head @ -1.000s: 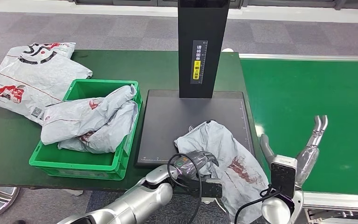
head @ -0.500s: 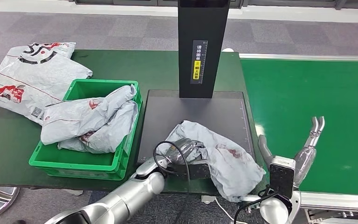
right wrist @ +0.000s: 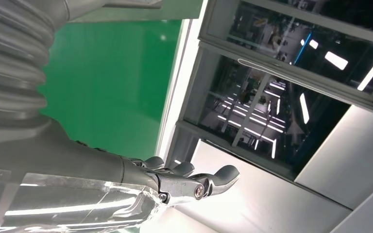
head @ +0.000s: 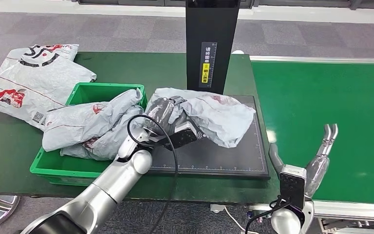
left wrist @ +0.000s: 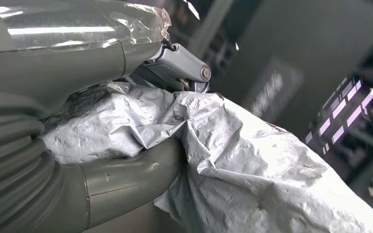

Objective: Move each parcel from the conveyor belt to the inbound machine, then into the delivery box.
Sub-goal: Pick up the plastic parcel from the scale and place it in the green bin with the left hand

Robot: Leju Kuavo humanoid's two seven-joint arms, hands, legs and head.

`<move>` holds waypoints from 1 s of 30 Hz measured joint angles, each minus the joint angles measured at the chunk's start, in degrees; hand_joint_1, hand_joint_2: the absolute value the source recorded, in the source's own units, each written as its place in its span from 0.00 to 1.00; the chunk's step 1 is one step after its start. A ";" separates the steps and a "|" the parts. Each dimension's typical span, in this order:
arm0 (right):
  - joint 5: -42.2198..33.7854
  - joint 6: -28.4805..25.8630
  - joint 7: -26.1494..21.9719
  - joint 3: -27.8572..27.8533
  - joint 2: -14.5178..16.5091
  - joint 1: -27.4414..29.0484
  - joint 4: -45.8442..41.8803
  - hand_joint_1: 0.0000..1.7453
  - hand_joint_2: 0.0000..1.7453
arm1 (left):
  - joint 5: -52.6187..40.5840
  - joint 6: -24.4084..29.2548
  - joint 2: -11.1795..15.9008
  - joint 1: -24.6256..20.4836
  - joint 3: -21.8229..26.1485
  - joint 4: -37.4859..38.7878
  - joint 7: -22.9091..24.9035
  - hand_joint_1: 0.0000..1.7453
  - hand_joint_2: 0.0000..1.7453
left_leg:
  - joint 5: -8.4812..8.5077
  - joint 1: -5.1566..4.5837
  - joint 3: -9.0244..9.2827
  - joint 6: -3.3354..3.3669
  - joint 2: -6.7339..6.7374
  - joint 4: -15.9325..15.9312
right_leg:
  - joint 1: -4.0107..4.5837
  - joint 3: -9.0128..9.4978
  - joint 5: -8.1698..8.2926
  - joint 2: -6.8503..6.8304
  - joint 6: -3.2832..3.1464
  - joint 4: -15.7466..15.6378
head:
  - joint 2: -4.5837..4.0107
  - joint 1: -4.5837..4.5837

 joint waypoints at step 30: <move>-0.24 0.83 0.34 -1.91 -1.29 5.87 -6.49 0.00 1.00 | -13.82 8.90 11.90 5.01 25.11 5.90 6.84 1.00 1.00 | -0.11 0.04 0.46 -0.12 0.25 -0.09 | 0.02 0.30 -0.10 0.23 -0.13 0.02 | -0.01 0.00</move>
